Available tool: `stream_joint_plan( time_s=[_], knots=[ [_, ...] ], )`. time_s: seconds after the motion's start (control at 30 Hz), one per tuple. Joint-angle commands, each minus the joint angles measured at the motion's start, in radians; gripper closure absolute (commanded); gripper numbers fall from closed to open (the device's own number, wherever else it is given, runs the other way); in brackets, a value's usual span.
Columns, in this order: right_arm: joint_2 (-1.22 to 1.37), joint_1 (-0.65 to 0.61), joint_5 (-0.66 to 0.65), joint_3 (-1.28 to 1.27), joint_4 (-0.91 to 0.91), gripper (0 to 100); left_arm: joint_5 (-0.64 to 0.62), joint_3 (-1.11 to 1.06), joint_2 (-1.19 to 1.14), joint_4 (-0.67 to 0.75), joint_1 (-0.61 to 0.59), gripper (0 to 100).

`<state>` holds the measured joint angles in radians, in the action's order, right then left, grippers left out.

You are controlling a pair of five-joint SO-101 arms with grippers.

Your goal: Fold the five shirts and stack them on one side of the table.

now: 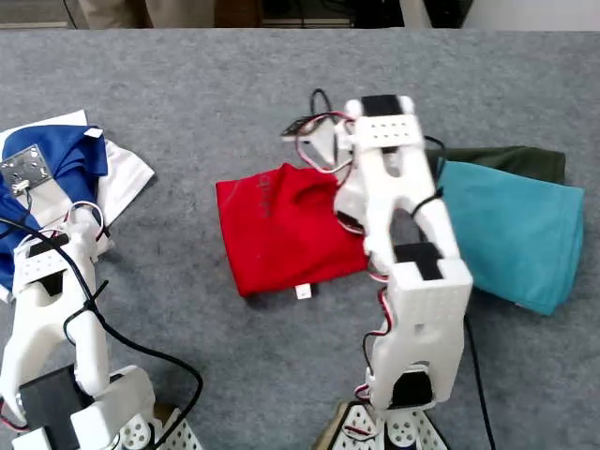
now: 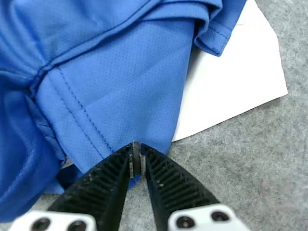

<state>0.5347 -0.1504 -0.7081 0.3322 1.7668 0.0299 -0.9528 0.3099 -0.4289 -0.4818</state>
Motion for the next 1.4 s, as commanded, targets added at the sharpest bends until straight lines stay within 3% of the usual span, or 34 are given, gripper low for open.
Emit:
stream_joint_plan(
  time_s=[0.0, 0.3, 0.47, 0.7, 1.1, 1.37],
  knots=[
    [-0.087, 0.022, -0.005, 0.021, 0.020, 99.0, 0.011, 0.002, 0.018, 0.014, 0.000, 98],
    [-0.119, -0.225, 0.124, 0.139, 0.017, 99.0, 0.011, 0.002, 0.018, 0.014, 0.000, 98],
    [-0.013, -0.288, 0.143, 0.193, 0.006, 99.0, 0.011, 0.002, 0.018, 0.014, 0.000, 98],
    [0.179, -0.255, 0.143, 0.432, 0.000, 99.0, 0.011, 0.002, 0.018, 0.014, 0.000, 98],
    [0.541, -0.036, 0.138, 1.067, 0.000, 98.8, 0.011, 0.002, 0.018, 0.014, 0.000, 98],
    [0.587, -0.028, 0.141, 1.334, 0.020, 98.8, 0.011, 0.002, 0.018, 0.014, 0.002, 98]
  ],
)
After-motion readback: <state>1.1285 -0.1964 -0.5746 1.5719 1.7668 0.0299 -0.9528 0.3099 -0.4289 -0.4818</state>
